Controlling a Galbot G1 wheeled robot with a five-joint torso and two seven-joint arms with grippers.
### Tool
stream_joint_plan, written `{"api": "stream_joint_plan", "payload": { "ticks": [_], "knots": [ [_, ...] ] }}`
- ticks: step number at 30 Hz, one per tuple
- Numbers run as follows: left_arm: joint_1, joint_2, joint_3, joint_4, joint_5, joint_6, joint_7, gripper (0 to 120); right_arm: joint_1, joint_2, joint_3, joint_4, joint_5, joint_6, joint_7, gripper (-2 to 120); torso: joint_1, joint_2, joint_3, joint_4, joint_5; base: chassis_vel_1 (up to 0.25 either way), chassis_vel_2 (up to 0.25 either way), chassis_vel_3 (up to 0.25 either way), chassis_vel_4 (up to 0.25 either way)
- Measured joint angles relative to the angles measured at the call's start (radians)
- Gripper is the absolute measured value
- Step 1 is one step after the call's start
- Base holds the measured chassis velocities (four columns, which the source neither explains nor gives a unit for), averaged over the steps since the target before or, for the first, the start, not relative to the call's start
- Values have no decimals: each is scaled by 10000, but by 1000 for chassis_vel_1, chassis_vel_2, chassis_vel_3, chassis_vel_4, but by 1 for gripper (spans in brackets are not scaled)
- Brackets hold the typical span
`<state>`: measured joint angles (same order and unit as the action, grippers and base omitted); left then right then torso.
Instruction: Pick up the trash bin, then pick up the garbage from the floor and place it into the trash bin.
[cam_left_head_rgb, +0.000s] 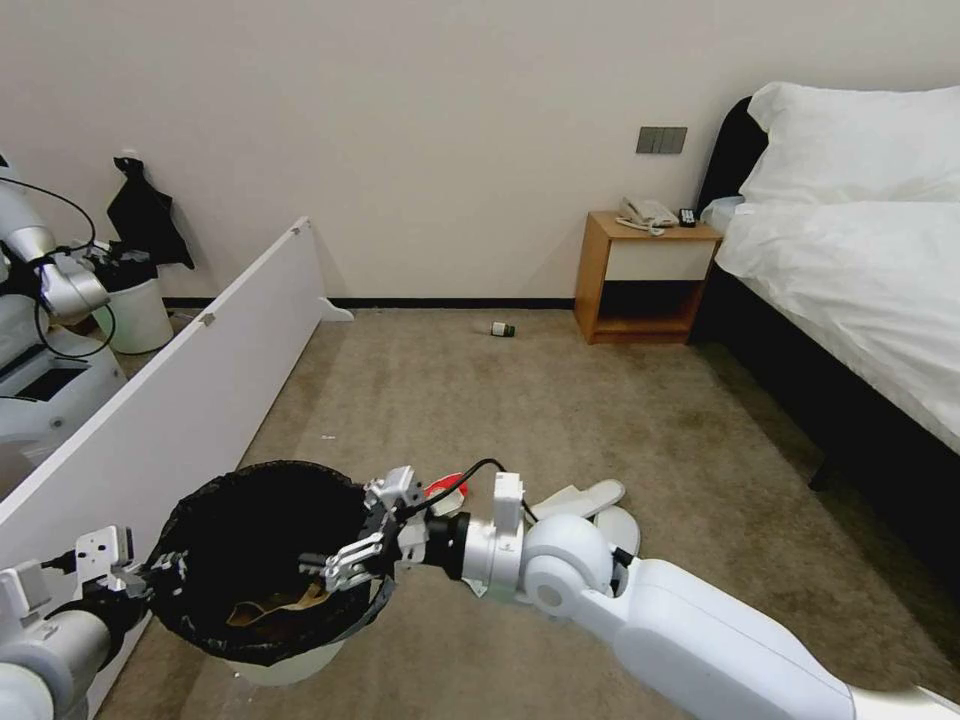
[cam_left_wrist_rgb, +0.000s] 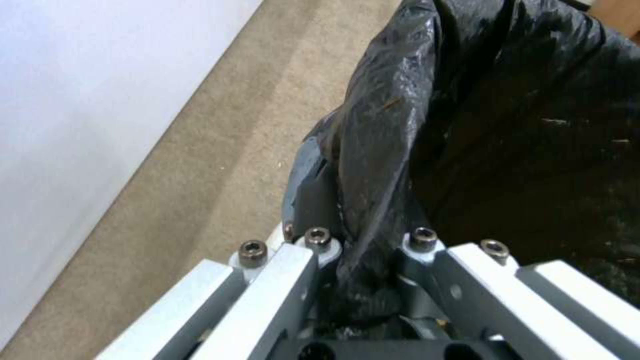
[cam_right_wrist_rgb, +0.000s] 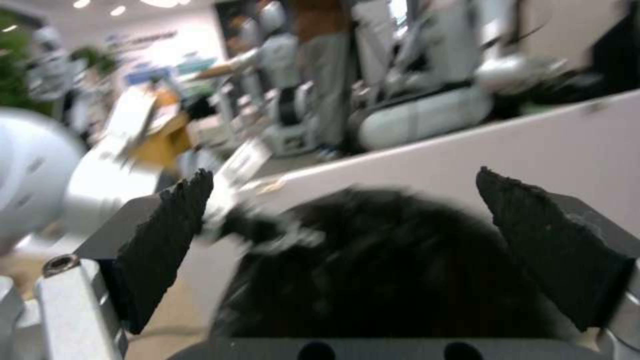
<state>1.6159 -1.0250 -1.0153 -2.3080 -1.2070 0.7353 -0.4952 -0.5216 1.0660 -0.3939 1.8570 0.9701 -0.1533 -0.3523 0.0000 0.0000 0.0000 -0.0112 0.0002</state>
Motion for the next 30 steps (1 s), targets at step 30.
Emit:
{"api": "stream_joint_plan", "payload": {
  "ticks": [30],
  "knots": [
    [-19,-454,-212,359,815,0,307,4,-7279,-278,8664,751,-4175,648,3648,100,0,0,-1,-1,0,0,0,0,0]
  ]
}}
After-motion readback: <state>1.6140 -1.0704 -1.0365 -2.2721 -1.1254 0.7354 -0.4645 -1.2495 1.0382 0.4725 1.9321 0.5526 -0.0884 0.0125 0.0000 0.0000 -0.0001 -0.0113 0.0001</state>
